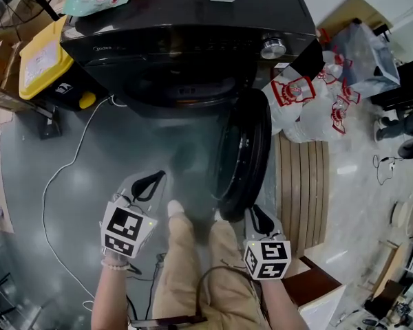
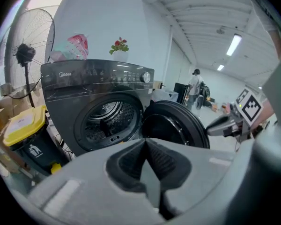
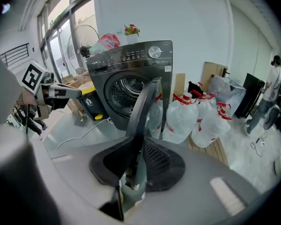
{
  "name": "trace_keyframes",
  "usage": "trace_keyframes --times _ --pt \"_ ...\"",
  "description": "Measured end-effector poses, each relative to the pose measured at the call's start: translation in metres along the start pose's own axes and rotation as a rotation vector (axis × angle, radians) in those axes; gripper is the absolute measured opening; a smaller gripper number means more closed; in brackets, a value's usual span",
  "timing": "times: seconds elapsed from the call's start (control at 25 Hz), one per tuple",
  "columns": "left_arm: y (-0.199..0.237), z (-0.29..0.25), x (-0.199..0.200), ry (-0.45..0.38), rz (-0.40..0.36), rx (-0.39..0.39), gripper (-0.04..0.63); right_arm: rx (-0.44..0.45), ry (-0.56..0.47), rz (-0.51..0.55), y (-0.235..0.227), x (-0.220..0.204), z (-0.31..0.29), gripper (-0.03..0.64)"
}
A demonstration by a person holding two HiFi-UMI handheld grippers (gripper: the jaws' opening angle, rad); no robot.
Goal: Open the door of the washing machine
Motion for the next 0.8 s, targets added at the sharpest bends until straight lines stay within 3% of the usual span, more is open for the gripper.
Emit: trace_keyframes --times 0.32,0.52,0.8 --pt "-0.023 0.009 0.024 -0.021 -0.002 -0.01 -0.006 -0.058 0.026 0.044 -0.046 -0.008 0.012 0.055" --pt "-0.028 0.023 0.037 -0.036 0.01 0.011 -0.006 -0.046 0.059 0.025 -0.068 -0.009 0.017 0.057" --pt "-0.039 0.065 0.066 -0.075 -0.007 0.041 -0.005 -0.026 -0.007 0.047 -0.073 0.028 0.053 0.056"
Point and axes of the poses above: the fingertips, and each gripper's own axes: z backward along the fingers, y to its left, x out of its top, the point moved 3 cm from there along z, backward along the fingers, and after that the axes turned 8 degrees about y, right-handed, at the moved point
